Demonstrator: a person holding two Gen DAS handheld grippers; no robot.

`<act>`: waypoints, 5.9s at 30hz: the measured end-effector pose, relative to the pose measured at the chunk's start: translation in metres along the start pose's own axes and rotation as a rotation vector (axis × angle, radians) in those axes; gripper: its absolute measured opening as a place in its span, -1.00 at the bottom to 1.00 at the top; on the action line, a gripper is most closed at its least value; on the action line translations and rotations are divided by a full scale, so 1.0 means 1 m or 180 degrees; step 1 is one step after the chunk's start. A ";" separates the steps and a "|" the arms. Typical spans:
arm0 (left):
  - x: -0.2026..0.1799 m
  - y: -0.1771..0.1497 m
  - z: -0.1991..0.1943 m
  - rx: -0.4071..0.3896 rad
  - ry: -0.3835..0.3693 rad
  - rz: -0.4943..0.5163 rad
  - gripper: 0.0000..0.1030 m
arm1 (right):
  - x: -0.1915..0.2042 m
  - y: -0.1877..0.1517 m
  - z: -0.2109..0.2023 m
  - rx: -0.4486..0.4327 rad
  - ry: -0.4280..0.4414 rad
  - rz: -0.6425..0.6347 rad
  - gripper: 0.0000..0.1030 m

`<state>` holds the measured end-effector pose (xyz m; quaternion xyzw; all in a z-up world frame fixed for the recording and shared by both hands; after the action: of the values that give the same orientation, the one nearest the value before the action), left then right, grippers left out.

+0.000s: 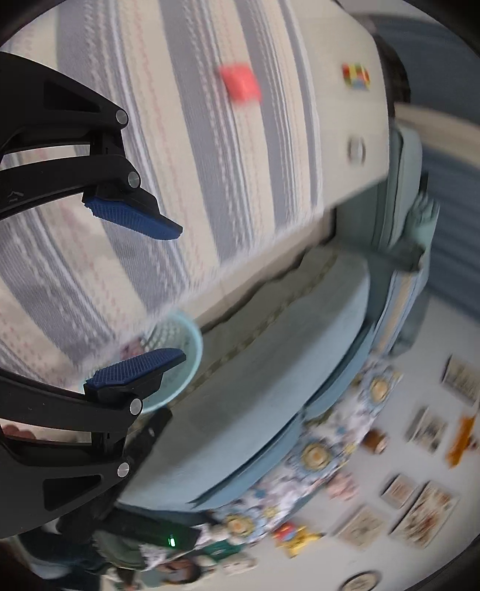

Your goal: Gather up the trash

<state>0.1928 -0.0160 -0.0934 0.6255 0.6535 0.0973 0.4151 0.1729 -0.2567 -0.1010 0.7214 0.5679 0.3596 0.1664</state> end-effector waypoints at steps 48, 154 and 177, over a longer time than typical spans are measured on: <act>0.343 -0.039 -0.103 -0.0251 0.2172 -0.0833 -0.01 | 0.362 -0.096 0.203 0.0802 0.0811 -0.1871 0.06; -0.066 -0.085 -0.171 -0.1725 0.1304 0.0601 0.81 | 0.028 -0.067 -0.191 -0.1826 -0.0833 -0.0584 0.61; -0.067 -0.092 -0.151 -0.1476 0.1409 0.0985 0.85 | 0.033 -0.084 -0.136 -0.1159 -0.0739 -0.0660 0.61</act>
<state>0.0160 -0.0355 -0.0288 0.5700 0.5856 0.4380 0.3747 0.0212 -0.2234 -0.0509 0.6538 0.5418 0.3518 0.3940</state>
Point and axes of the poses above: each gripper's, at about its wrist camera, not at the fingertips, and z roughly the way its jaws point, x to its left, y to its top, the point moved 7 cm from there along z, roughly the way its jaws point, and after that the axes turned 1 degree about -z, right-handed, at the moved point
